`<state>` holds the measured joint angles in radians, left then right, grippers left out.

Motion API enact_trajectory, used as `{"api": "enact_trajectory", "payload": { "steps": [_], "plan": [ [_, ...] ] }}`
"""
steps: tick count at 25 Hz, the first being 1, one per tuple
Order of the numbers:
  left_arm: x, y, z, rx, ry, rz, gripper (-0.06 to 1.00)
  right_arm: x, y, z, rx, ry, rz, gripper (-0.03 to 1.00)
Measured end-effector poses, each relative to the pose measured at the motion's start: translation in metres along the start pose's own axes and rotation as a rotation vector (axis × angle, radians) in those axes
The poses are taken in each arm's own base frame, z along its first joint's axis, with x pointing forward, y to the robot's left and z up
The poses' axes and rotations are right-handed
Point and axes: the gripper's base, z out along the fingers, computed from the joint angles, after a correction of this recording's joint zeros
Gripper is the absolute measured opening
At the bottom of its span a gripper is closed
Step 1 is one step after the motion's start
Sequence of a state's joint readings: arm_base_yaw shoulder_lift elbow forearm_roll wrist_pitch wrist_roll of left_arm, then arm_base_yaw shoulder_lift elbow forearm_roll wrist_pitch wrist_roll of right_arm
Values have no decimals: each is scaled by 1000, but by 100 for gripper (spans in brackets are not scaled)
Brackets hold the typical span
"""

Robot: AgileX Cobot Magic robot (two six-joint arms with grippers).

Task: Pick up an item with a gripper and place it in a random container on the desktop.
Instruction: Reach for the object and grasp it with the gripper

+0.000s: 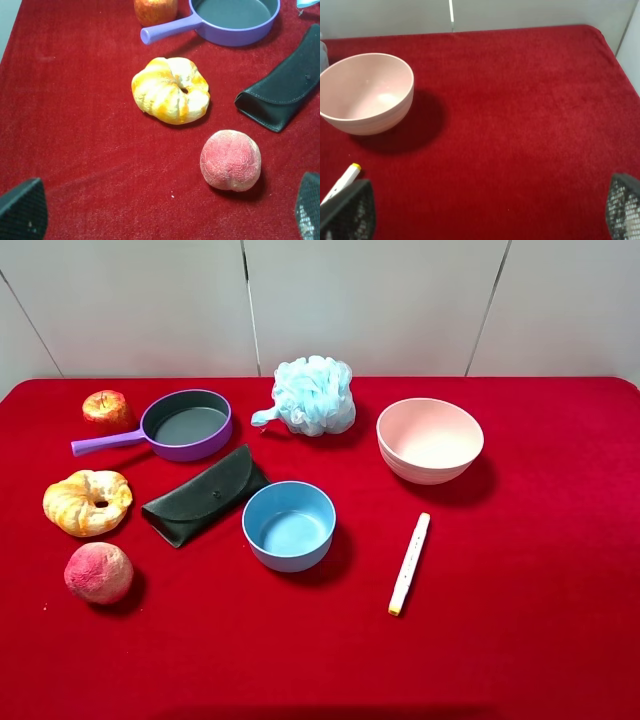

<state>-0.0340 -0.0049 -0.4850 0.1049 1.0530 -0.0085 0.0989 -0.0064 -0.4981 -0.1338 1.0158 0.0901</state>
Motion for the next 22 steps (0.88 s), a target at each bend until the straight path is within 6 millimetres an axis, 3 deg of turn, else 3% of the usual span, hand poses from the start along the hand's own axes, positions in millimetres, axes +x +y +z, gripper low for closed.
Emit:
{"api": "enact_trajectory", "payload": {
  "steps": [18, 22],
  "plan": [
    [0, 0, 0, 0, 0, 0, 99, 0, 0, 1, 0, 5, -1, 69],
    [0, 0, 0, 0, 0, 0, 99, -12, 1, 7, 0, 51, -10, 69]
  ]
}}
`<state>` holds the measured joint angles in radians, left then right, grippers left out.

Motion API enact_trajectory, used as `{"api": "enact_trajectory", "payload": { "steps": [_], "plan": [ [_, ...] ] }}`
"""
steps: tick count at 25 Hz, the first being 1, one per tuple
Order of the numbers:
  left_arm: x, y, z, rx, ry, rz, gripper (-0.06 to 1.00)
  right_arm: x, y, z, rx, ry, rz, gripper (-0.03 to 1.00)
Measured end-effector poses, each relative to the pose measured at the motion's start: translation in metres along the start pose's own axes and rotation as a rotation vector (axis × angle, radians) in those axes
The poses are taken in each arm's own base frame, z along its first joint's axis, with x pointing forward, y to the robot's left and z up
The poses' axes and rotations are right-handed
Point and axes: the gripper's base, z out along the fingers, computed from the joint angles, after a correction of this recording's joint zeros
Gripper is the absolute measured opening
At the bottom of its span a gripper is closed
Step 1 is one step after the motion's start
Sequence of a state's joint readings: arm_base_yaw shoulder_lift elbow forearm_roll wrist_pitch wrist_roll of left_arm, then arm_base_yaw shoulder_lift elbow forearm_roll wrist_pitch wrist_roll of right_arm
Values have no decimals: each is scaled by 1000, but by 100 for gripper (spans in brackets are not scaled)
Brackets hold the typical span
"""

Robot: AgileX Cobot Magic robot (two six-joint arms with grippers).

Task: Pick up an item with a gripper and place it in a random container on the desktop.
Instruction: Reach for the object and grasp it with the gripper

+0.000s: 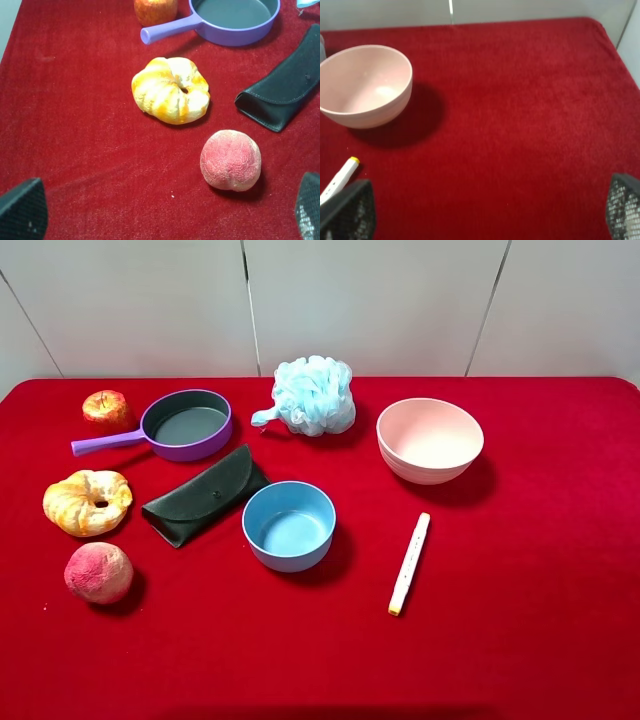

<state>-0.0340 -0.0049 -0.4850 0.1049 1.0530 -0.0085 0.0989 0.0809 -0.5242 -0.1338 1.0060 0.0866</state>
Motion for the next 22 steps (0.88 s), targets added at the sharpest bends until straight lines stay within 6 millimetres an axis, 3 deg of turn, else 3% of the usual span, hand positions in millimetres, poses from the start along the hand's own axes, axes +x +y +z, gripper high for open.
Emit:
{"api": "enact_trajectory", "payload": {
  "steps": [10, 22],
  "plan": [
    [0, 0, 0, 0, 0, 0, 99, -63, 5, 31, -8, 98, -66, 69],
    [0, 0, 0, 0, 0, 0, 99, -131, 22, 100, -110, 229, -167, 69]
  ]
}}
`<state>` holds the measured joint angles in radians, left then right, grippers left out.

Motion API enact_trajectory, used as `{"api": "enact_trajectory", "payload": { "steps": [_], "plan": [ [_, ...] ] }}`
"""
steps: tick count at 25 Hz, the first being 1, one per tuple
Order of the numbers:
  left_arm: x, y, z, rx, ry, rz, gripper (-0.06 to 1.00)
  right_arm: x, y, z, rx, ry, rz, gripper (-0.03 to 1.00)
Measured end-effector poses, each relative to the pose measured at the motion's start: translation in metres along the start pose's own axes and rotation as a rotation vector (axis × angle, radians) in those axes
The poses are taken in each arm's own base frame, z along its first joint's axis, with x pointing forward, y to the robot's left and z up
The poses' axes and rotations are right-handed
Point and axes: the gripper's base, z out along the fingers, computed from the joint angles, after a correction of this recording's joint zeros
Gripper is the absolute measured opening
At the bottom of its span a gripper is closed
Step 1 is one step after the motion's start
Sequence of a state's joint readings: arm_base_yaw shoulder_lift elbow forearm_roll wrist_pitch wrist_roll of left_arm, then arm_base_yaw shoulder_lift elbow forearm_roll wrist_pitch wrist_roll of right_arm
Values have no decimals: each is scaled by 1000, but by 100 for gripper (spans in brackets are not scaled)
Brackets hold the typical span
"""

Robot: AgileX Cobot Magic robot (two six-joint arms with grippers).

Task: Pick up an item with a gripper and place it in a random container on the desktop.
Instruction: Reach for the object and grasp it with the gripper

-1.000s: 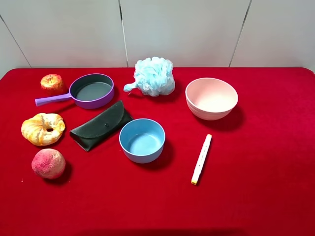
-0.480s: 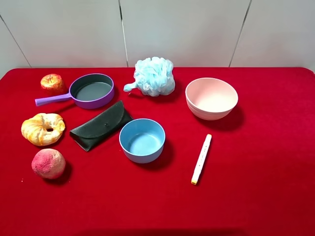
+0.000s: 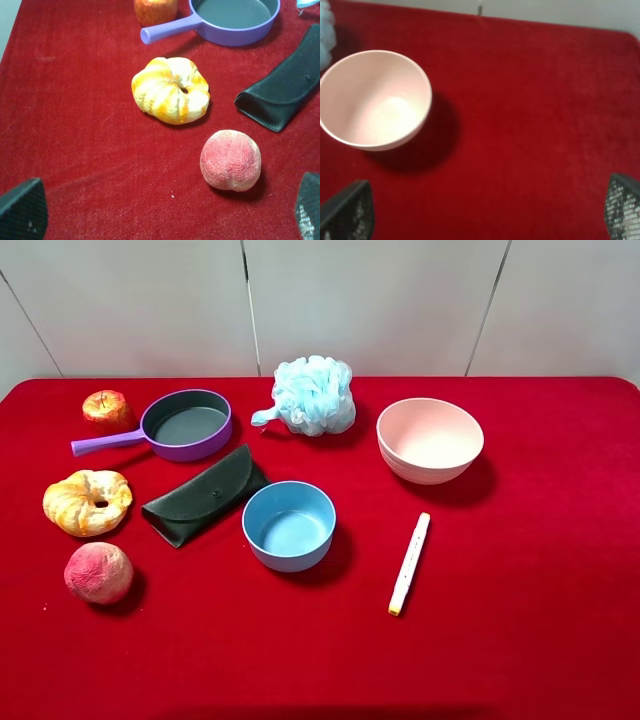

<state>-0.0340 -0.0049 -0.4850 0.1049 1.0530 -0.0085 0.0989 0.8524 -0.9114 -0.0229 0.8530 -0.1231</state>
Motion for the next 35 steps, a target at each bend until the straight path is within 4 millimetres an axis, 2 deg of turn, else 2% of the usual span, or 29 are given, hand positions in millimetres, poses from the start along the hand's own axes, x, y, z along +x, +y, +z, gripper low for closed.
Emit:
{"api": "enact_trajectory", "payload": {
  "steps": [8, 11, 27, 35],
  "plan": [
    [0, 0, 0, 0, 0, 0, 99, -46, 9, 48, -134, 48, -70, 69],
    [0, 0, 0, 0, 0, 0, 99, -62, 21, 64, -180, 60, -125, 69],
    [0, 0, 0, 0, 0, 1, 99, -133, 114, 154, -371, 96, -306, 69],
    [0, 0, 0, 0, 0, 1, 99, -154, 157, 190, -434, 115, -350, 69]
  ]
}}
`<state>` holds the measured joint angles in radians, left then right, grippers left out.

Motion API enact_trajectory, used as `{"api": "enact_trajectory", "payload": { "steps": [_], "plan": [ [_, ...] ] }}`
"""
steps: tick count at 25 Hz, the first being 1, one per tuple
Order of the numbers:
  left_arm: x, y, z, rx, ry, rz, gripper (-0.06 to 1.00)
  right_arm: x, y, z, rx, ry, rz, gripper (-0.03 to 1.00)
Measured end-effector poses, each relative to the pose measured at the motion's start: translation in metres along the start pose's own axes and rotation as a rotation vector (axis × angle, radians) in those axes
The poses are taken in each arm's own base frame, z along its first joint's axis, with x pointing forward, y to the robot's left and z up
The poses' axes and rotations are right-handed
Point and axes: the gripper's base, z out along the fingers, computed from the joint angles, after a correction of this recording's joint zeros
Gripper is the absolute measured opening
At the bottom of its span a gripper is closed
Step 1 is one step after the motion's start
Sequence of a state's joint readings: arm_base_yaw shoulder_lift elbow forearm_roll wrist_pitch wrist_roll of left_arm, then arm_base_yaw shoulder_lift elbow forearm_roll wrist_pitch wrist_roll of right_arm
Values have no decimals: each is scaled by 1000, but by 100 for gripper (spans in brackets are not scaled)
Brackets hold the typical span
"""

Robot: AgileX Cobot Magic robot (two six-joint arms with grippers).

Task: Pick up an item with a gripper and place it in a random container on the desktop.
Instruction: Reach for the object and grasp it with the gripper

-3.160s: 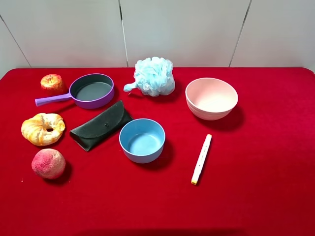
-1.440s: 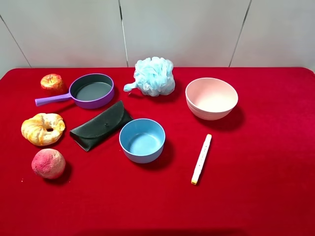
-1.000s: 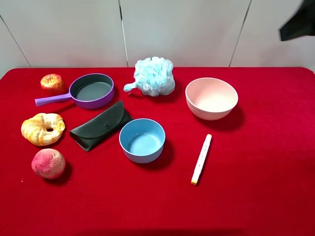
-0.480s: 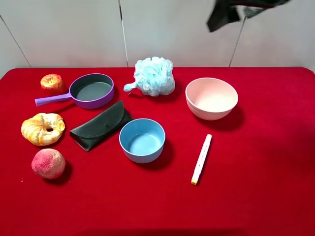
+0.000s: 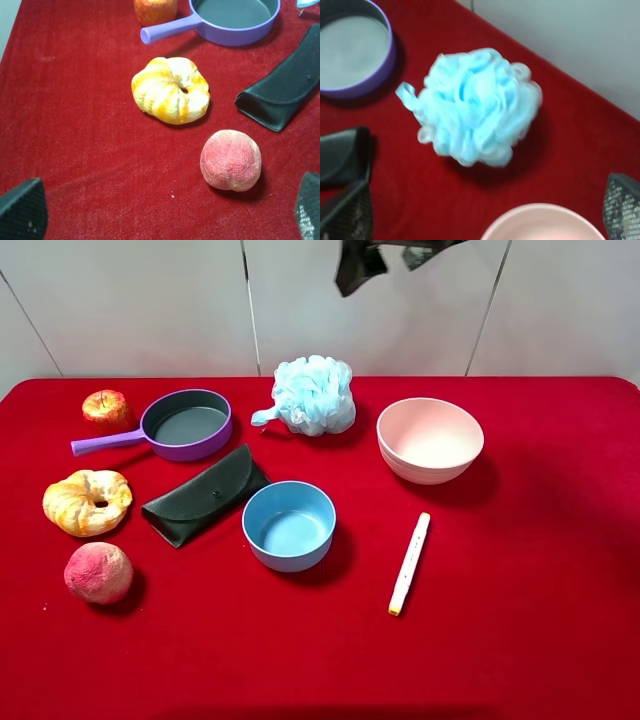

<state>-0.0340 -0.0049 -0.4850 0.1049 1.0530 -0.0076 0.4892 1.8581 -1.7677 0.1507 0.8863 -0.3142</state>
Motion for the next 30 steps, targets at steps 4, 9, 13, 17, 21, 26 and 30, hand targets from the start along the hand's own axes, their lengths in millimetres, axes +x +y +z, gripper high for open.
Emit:
{"api": "enact_trajectory", "payload": {
  "steps": [4, 9, 13, 17, 21, 26, 30],
  "plan": [
    [0, 0, 0, 0, 0, 0, 99, -12, 2, 25, -20, 8, 5, 69],
    [0, 0, 0, 0, 0, 0, 99, -18, 2, 61, -38, 30, 37, 69],
    [0, 0, 0, 0, 0, 0, 99, -15, 2, 93, -61, 74, 77, 69],
    [0, 0, 0, 0, 0, 0, 99, -11, 1, 118, -66, 96, 95, 69],
    [0, 0, 0, 0, 0, 0, 99, -6, -1, 141, -68, 121, 116, 69],
    [0, 0, 0, 0, 0, -1, 99, 1, -2, 166, -69, 135, 124, 69],
    [0, 0, 0, 0, 0, -1, 99, 5, -4, 187, -64, 125, 127, 69]
  ]
}}
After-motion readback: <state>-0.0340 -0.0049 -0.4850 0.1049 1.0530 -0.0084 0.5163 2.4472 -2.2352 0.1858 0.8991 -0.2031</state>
